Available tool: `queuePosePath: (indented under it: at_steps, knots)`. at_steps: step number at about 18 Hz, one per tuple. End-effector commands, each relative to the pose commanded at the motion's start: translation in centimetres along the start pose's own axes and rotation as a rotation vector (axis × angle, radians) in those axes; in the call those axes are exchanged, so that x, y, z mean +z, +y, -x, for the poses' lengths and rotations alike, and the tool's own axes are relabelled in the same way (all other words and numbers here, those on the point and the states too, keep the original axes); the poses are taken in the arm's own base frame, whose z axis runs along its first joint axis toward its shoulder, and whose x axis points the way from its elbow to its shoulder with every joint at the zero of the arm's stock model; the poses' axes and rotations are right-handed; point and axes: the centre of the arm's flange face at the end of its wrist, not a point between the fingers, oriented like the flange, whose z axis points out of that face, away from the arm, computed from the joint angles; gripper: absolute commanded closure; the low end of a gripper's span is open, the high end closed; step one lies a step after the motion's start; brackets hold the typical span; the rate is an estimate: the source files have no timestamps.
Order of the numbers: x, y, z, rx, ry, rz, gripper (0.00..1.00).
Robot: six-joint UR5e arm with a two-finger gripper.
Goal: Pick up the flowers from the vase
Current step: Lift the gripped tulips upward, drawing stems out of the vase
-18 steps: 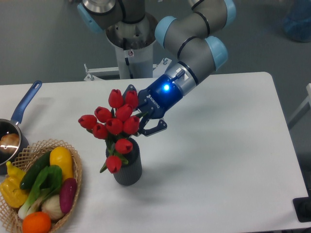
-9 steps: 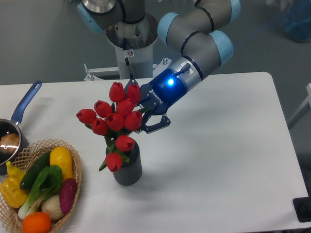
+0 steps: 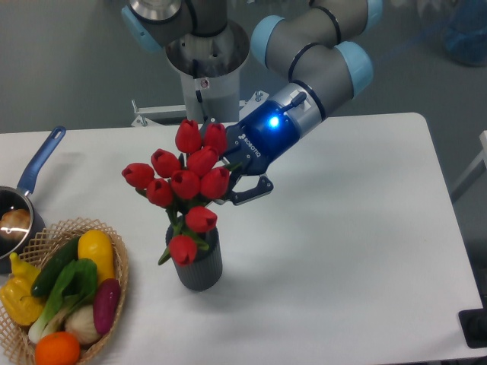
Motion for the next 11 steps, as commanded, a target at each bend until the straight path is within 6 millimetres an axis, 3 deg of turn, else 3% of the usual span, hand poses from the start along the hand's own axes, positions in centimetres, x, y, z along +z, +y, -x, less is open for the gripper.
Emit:
queuePosePath:
  at_steps: [11]
  knots:
    - [-1.4, -1.2, 0.5, 0.001, -0.01, -0.036, 0.49]
